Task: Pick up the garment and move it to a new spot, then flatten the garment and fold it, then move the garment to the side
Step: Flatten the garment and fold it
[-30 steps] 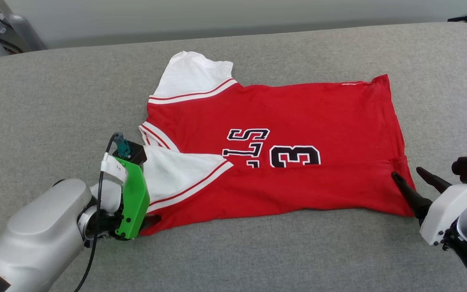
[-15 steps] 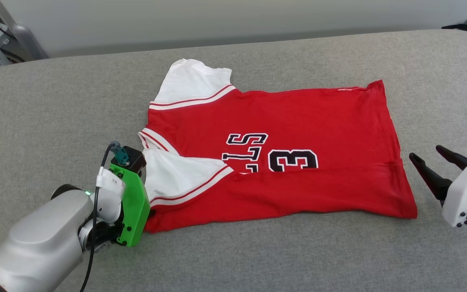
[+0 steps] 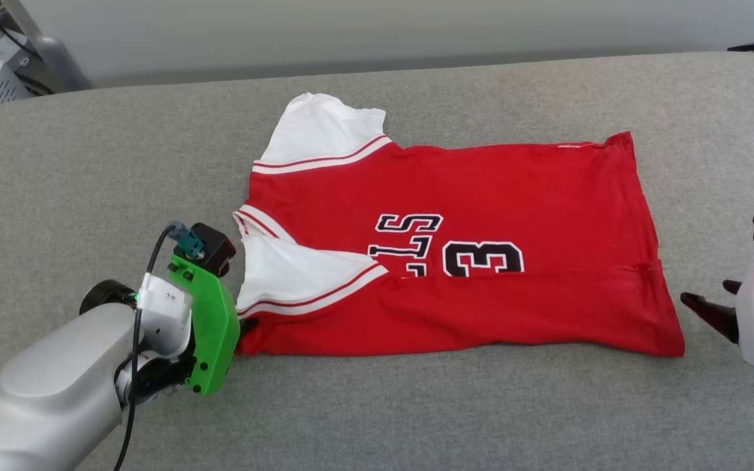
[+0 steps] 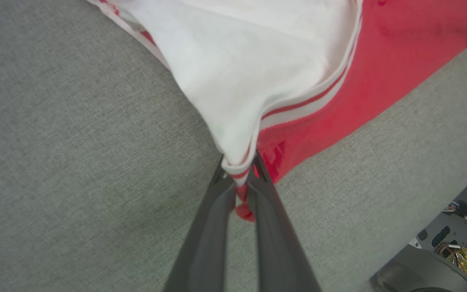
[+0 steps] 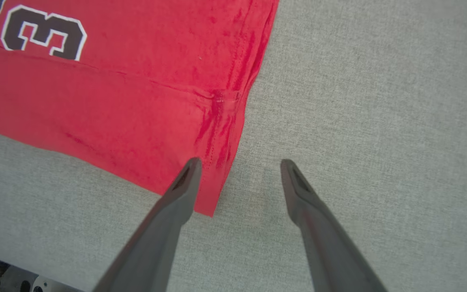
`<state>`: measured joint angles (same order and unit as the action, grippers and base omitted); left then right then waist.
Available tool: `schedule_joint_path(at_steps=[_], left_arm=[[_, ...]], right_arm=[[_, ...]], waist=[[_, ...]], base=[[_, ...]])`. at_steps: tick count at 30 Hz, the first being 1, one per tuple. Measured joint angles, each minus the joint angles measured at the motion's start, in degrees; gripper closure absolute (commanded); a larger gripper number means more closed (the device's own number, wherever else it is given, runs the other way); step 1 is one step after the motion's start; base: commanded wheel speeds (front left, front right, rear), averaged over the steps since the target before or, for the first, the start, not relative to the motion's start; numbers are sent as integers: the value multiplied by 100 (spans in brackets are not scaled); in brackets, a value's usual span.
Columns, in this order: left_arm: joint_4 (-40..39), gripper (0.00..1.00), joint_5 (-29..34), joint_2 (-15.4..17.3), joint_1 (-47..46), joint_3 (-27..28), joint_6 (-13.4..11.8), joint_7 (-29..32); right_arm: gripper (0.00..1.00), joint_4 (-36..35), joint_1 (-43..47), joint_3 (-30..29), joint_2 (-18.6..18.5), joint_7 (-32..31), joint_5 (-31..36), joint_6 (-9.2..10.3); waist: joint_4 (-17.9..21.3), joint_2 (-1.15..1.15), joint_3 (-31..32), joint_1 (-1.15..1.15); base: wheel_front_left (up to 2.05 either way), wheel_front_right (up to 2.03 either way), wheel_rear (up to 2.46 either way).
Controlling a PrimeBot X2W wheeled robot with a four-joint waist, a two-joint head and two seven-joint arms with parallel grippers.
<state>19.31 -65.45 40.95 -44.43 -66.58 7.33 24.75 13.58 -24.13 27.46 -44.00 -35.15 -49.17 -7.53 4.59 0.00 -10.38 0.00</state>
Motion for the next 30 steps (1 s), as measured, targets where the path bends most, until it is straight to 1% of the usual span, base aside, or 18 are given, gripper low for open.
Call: schedule_joint_path(at_steps=[4, 10, 15, 16, 17, 18, 25, 30], left_arm=[[-12, 100, 21, -1, -52, 4, 0, -19], [40, 100, 45, -20, -61, 7, 0, -110], [134, 100, 42, -65, -53, 1, 0, -205], [186, 100, 25, -82, -32, -1, 0, -249], [220, 100, -5, -87, -16, -1, 0, -277], [255, 100, -27, -91, 14, 1, 0, -311], [409, 100, -169, -88, 314, 0, 1, -533], [305, 100, -221, 54, 485, -13, 1, -613]], right_arm=[[0, 353, -126, 47, 307, -86, 74, 0], [0, 1114, -317, 247, 691, -40, 255, 0], [0, 1424, -338, 465, 749, 40, 221, 8], [64, 1467, -347, 516, 751, 166, 193, 8], [93, 1486, -351, 566, 746, 265, 192, 7], [100, 1496, -354, 630, 737, 367, 191, 8], [100, 1415, -341, 831, 695, 996, 15, 0], [100, 1060, -162, 851, 464, 1282, -197, 0]], waist=[[-55, 0, -144, 0], [-140, 0, -371, 0], [-197, 0, -467, 0], [-188, 0, -464, 0], [-180, 0, -449, 0], [-169, 0, -426, 0], [-129, 0, -147, 0], [-141, 0, 139, 0]], base=[[0, 0, 0], [0, 0, 0], [0, 0, 0], [0, 0, 0], [0, 0, 0], [0, 0, 0], [0, 0, 0], [0, 0, 0]])
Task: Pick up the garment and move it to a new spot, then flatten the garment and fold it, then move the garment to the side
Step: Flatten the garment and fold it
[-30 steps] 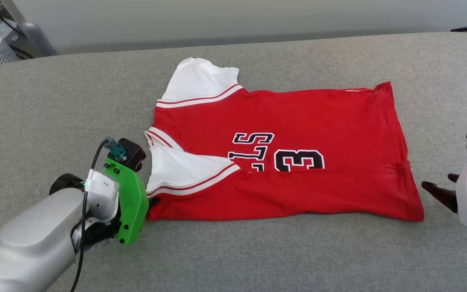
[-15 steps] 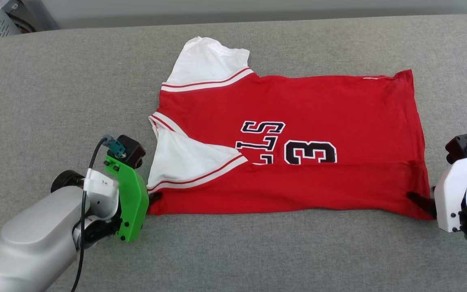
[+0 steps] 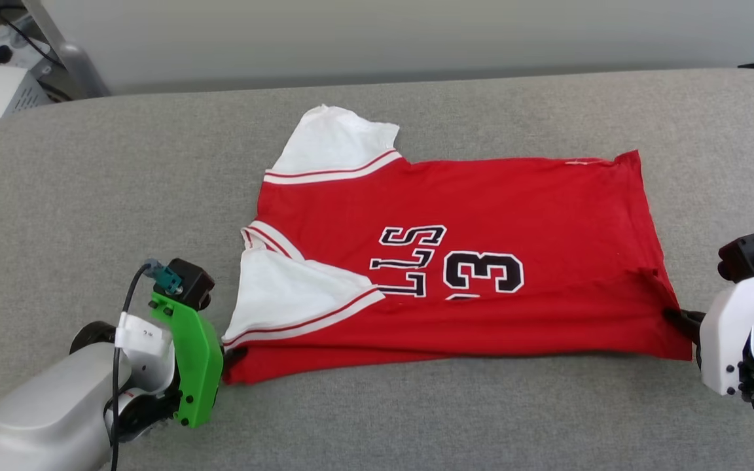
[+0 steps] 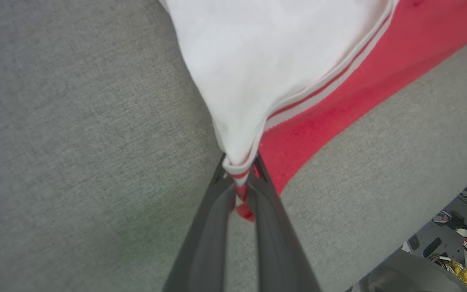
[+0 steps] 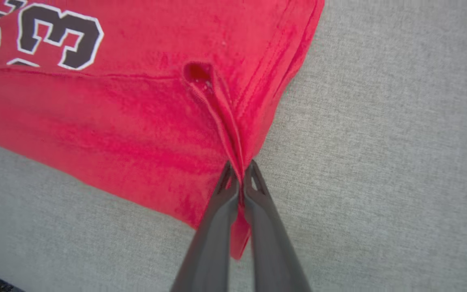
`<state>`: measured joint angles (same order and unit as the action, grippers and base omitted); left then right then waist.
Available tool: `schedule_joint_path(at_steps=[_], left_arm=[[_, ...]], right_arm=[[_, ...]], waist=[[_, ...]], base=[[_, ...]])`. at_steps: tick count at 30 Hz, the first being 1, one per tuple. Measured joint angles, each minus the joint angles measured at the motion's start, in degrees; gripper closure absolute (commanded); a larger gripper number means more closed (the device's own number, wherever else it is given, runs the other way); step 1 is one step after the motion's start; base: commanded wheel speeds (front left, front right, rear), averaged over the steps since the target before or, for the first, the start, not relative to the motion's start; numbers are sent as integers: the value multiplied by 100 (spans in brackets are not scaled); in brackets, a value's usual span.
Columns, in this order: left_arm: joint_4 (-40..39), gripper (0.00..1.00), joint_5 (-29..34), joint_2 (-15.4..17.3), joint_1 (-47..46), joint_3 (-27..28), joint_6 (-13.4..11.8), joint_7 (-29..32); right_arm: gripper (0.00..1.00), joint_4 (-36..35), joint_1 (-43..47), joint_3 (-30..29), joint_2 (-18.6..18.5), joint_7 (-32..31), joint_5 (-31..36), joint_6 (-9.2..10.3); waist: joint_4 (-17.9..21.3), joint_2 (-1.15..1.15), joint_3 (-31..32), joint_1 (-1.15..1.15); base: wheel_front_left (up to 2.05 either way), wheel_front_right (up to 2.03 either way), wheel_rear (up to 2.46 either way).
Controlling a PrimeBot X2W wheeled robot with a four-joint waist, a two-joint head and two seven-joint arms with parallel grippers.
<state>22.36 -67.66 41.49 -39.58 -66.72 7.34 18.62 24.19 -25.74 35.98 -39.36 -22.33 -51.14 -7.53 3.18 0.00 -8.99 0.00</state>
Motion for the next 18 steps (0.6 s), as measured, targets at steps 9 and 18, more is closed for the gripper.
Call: schedule_joint_path(at_steps=[9, 18], left_arm=[[-646, 100, -32, 458, 455, -110, -79, -64], [-833, 100, -185, 456, 674, -142, -442, -142]], right_arm=[[100, -760, 760, -174, -379, 151, -224, -1], [100, -925, 1159, -657, -296, -47, -142, -1]], waist=[[-77, 0, 415, 0], [-66, 0, 255, 0]], base=[[0, 0, 0], [0, 0, 0]])
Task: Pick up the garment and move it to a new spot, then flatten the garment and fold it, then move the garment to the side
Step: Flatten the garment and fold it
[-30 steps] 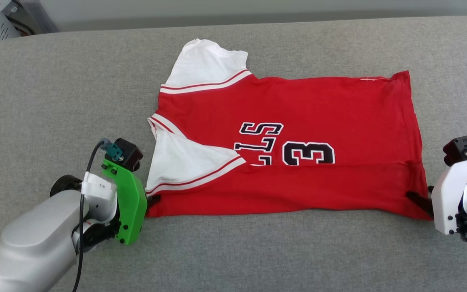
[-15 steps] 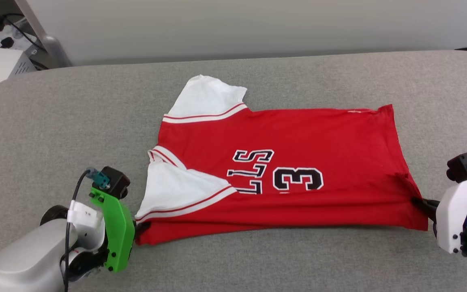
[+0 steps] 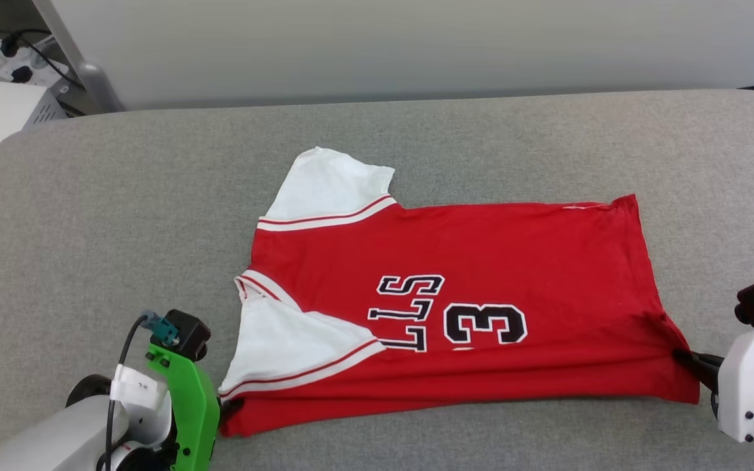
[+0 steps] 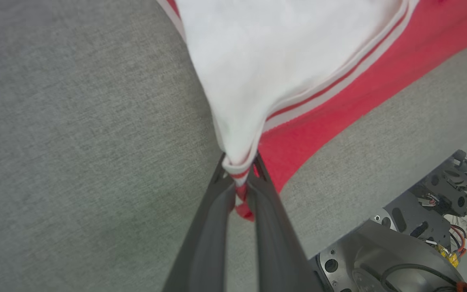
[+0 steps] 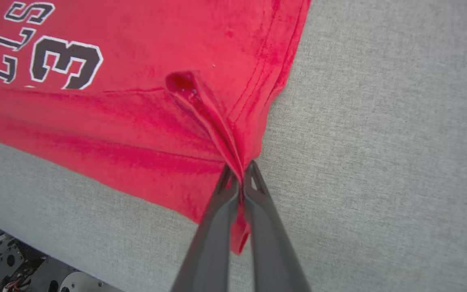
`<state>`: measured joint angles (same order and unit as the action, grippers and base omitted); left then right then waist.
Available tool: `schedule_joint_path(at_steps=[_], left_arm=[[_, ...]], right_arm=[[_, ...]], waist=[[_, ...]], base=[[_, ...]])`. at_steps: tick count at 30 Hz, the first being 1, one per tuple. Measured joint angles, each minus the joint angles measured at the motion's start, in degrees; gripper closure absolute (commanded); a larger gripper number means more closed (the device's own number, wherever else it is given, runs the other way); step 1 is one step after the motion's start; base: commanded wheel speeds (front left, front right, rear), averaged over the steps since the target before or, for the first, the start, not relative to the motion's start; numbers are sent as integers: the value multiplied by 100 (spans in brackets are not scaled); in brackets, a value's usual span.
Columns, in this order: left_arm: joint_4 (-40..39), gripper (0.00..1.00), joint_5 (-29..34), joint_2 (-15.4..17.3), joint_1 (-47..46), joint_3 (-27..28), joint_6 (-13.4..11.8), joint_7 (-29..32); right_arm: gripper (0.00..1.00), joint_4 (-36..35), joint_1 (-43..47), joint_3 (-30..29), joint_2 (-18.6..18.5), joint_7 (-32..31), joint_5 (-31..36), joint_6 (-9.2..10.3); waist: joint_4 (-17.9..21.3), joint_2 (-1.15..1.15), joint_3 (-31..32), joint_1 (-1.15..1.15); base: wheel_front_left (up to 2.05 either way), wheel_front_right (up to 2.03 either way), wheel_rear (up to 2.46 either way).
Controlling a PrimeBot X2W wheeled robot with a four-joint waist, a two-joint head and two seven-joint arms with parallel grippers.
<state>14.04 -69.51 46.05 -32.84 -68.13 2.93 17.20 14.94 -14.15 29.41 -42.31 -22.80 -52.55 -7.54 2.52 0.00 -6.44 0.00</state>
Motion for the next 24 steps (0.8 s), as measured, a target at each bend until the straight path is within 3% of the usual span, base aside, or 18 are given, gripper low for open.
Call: schedule_joint_path(at_steps=[3, 4, 5, 6, 7, 11, 17, 24], left_arm=[[234, 100, 22, -131, -1, -36, -8, 4], [569, 100, -7, -278, -9, 10, 46, -82], [605, 67, -8, -297, -9, 20, 71, -129], [622, 33, -7, -304, -9, 31, 86, -177], [625, 0, 10, -307, -10, 47, 86, -252], [560, 0, 58, -272, -18, 129, 48, -465], [124, 0, 10, 49, -140, 449, -73, -652], [-97, 0, 468, 197, -842, 894, -512, -1215]], right_arm=[[100, 216, -4, -42, 196, -49, 114, 0], [82, 581, -7, -52, 464, -18, 208, 0], [51, 609, -10, -47, 474, 56, 279, -1], [14, 620, -10, -53, 495, 132, 311, -1], [0, 625, -10, -76, 526, 199, 310, 0], [0, 560, -2, -238, 547, 636, 459, 0], [0, 288, 30, -837, 670, 1415, 762, 1], [0, -364, 126, -1739, 1304, 2282, 1404, 1]], waist=[[18, 0, -137, 0], [39, 0, -303, 0], [38, 0, -311, 0], [36, 0, -303, 0], [34, 0, -288, 0], [20, 0, -155, 0], [26, 0, 44, 0], [142, 0, -2, 0]], base=[[0, 0, 0], [0, 0, 0], [0, 0, 0], [0, 0, 0], [0, 0, 0], [0, 0, 0], [0, 0, 0], [0, 0, 0]])
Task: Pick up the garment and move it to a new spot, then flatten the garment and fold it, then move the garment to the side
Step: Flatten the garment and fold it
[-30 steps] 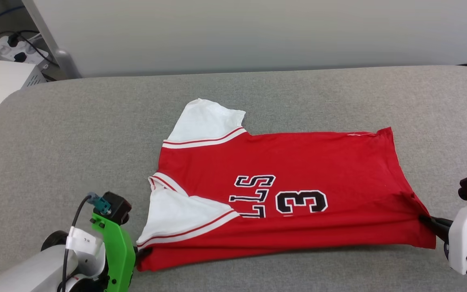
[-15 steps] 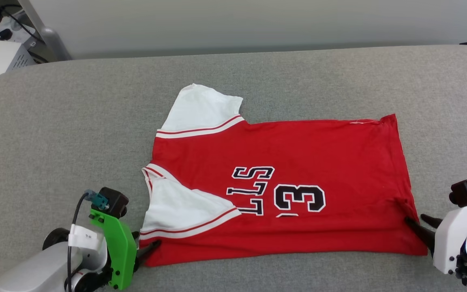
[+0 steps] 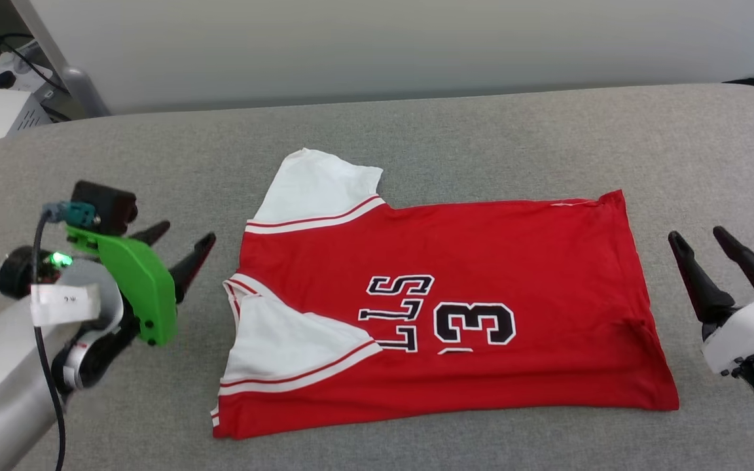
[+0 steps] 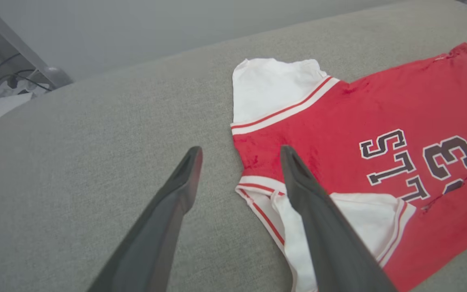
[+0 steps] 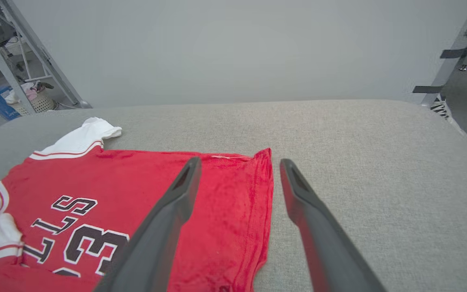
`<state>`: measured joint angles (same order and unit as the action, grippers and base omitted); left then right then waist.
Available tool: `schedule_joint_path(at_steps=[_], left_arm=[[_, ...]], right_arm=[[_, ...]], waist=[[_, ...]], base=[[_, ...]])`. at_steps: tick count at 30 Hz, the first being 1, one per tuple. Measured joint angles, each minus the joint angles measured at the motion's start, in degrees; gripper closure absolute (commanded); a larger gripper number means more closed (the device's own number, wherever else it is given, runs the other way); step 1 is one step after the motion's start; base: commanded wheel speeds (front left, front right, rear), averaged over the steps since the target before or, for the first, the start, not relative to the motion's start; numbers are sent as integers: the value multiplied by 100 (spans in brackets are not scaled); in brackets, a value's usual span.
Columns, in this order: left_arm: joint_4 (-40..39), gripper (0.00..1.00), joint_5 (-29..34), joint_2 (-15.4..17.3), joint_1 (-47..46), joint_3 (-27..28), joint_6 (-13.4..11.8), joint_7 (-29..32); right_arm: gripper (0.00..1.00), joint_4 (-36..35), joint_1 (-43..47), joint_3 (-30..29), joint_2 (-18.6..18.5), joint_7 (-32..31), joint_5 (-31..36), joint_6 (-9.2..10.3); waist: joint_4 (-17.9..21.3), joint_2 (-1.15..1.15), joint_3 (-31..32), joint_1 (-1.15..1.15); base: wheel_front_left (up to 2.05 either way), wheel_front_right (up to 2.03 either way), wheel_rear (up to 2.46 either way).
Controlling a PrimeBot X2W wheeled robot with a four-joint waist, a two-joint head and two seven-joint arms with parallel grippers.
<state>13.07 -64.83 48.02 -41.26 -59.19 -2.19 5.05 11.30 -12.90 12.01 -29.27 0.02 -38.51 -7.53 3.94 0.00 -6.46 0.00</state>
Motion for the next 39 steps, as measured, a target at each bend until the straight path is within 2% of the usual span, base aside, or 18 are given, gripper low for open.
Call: schedule_joint_path(at_steps=[3, 7, 11, 18, 23, 28, 39], left_arm=[[58, 0, 198, -89, -377, 176, -119, -140], [272, 0, 336, -268, -940, 287, -100, -156], [656, 0, 342, -495, -1647, 399, 162, 15], [1484, 0, 417, -851, -2914, 294, 678, 1196], [1957, 0, 183, -985, -3555, 49, 851, 2452], [2204, 0, 203, -1027, -3965, -347, 910, 3433], [2622, 0, 344, -1004, -4171, -768, 953, 3797]], right_arm=[[0, -347, 42, -363, 310, 197, 381, 0], [0, -776, 114, -586, 648, 226, 715, 0], [0, -1173, 126, -632, 879, 183, 990, 0], [0, -1546, 46, -558, 1077, 124, 1233, 0], [0, -1638, -164, -472, 1110, 126, 1274, 0], [0, -1635, -272, -437, 1120, 134, 1301, 0], [0, -1452, -520, -278, 1177, 312, 1299, 0]], waist=[[59, 0, -123, 0], [144, 0, -337, 0], [248, 0, -626, 0], [468, 0, -1241, 1], [661, 0, -1688, 1], [837, 0, -2072, 1], [1142, 0, -2686, 1]], base=[[0, 0, 0], [0, 0, 0], [0, 0, 0], [0, 0, 0], [0, 0, 0], [0, 0, 0], [0, 0, 0]])
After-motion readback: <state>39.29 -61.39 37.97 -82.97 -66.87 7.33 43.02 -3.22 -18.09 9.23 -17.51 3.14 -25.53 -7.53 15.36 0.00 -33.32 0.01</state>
